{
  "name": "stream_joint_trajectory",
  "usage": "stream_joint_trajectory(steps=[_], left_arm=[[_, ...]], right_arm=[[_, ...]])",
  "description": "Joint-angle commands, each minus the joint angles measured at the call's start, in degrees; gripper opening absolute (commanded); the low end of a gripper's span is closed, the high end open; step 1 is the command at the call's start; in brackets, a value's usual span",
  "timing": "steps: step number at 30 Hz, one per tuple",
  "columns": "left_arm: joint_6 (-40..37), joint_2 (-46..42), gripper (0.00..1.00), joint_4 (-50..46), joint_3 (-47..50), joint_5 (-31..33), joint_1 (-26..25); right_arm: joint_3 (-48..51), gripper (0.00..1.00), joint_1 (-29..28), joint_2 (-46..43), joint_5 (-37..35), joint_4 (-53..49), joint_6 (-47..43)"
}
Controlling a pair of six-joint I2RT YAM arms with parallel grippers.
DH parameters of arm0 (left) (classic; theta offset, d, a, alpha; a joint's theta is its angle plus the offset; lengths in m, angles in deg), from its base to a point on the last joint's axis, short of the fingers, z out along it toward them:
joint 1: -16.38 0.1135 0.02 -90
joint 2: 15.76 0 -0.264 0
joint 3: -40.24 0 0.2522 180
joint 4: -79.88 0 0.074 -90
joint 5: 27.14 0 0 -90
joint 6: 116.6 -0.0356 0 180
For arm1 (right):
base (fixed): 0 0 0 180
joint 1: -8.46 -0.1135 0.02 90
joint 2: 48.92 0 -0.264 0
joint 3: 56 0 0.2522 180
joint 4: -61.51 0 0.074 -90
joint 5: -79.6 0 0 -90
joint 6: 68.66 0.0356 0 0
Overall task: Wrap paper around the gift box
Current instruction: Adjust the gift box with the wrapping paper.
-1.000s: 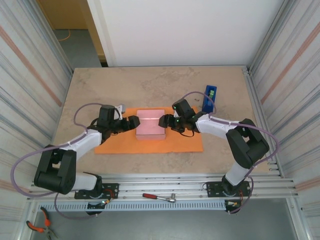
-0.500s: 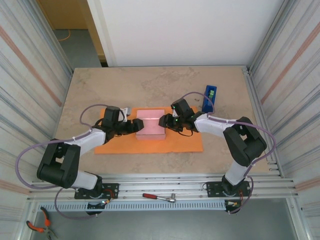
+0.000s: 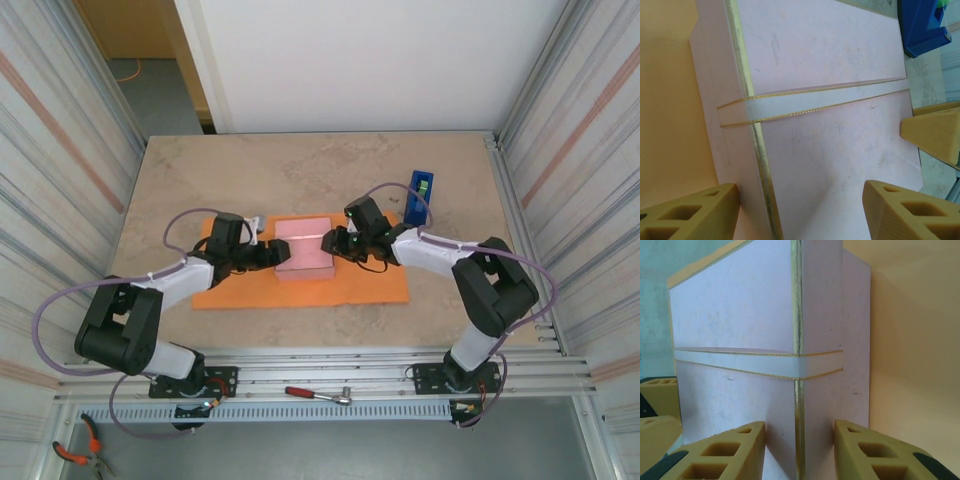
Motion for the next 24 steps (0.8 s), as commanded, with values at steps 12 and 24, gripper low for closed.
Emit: stream_joint_trajectory(steps=[12, 24], left_arm=[[-1.98, -1.53, 0.66, -0.02, -1.49, -2.9, -2.36], [-2.32, -1.67, 0.65, -0.08, -1.49, -3.33, -2.71]], right_arm=[[4.27, 0.38, -1.28, -4.09, -0.13, 2.79, 2.29], [4.06, 0.39, -0.58, -3.53, -0.73, 2.44, 1.9]])
